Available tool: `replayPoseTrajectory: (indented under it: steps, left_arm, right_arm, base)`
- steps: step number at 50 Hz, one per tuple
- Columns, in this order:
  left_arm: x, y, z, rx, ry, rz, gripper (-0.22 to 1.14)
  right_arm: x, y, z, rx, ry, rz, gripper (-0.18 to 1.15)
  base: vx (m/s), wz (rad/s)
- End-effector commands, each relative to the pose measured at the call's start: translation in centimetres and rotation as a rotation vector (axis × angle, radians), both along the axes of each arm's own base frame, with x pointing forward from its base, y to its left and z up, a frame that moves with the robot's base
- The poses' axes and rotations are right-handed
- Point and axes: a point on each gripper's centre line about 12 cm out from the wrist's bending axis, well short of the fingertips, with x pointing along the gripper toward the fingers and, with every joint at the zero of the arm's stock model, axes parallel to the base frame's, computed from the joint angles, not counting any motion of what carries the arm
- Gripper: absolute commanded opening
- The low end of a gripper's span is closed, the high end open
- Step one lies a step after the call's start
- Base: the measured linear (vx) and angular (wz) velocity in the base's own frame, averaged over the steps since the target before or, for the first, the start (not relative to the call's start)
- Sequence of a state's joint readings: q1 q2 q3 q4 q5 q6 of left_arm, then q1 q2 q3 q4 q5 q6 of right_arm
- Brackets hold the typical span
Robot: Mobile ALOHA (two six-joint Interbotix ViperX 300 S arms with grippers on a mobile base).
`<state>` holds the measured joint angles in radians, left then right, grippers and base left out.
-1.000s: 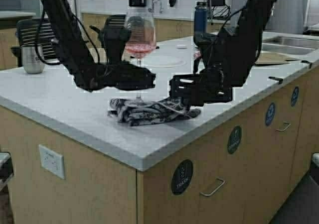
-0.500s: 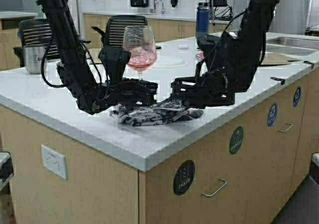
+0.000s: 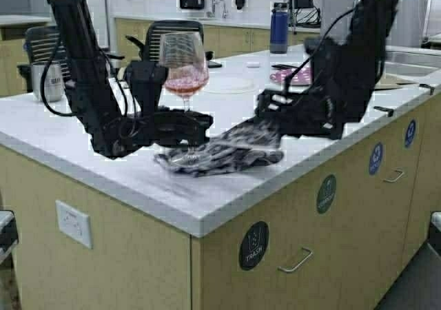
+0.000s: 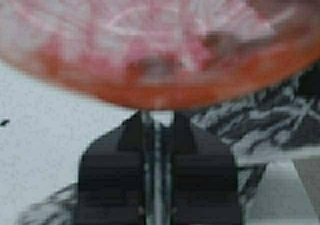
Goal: Get the cloth and wipe up the spill under the wine glass
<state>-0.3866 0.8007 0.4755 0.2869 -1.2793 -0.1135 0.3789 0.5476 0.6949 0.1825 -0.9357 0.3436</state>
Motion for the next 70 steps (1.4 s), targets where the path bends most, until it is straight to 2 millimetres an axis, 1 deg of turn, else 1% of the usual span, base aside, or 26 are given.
replayPoseTrajectory:
  steps: [1,5,12,19,25,39,43,48,55,56,59,62,70]
  left_arm:
    - [0.9,-0.1,3.2,-0.031,-0.072,0.007,0.19]
    - [0.9,-0.1,3.2,-0.03,-0.072,0.005,0.23]
    - [0.8,-0.1,2.2,-0.023,-0.054,0.005,0.27]
    - [1.1,-0.2,0.5,-0.018,-0.041,0.005,0.3]
    - [1.2,-0.3,-0.7,-0.013,-0.028,0.003,0.31]
    - [1.6,-0.4,-2.1,-0.009,-0.022,0.005,0.32]
    - [1.7,-0.4,-2.2,-0.009,-0.022,0.005,0.35]
    - [1.6,-0.4,-2.4,-0.008,-0.019,0.006,0.47]
    - [1.6,-0.2,-2.5,-0.01,-0.01,0.024,0.72]
    - [1.6,0.0,-2.5,-0.012,-0.008,0.036,0.77]
    - [1.7,0.3,-2.6,-0.019,-0.002,0.067,0.84]
    - [1.8,0.6,-2.5,-0.025,-0.001,0.089,0.88]
    - [0.9,1.0,-2.2,-0.008,-0.037,0.094,0.89]
  right_arm:
    - [1.8,-3.8,4.3,0.047,-0.107,-0.12,0.06]
    - [2.0,-5.8,5.6,0.058,-0.135,-0.176,0.06]
    - [2.0,-8.5,7.4,0.072,-0.187,-0.253,0.06]
    - [1.9,-10.1,8.8,0.076,-0.24,-0.293,0.06]
    - [1.7,-10.9,9.3,0.076,-0.268,-0.313,0.06]
    - [1.4,-11.0,9.1,0.073,-0.265,-0.315,0.06]
    - [1.4,-11.0,9.1,0.071,-0.264,-0.315,0.06]
    - [1.2,-11.0,8.9,0.068,-0.258,-0.314,0.06]
    - [1.0,-11.1,8.7,0.066,-0.251,-0.312,0.06]
    - [1.0,-11.0,8.7,0.065,-0.25,-0.311,0.06]
    - [0.9,-11.1,8.6,0.064,-0.247,-0.311,0.06]
    - [0.8,-11.1,8.5,0.063,-0.244,-0.311,0.06]
    - [0.5,-11.1,8.2,0.059,-0.232,-0.31,0.06]
  base:
    - [0.0,0.0]
    - [0.0,0.0]
    - [0.0,0.0]
    - [0.0,0.0]
    - [0.0,0.0]
    - [0.0,0.0]
    - [0.0,0.0]
    - [0.0,0.0]
    - [0.0,0.0]
    - [0.0,0.0]
    - [0.0,0.0]
    - [0.0,0.0]
    - [0.0,0.0]
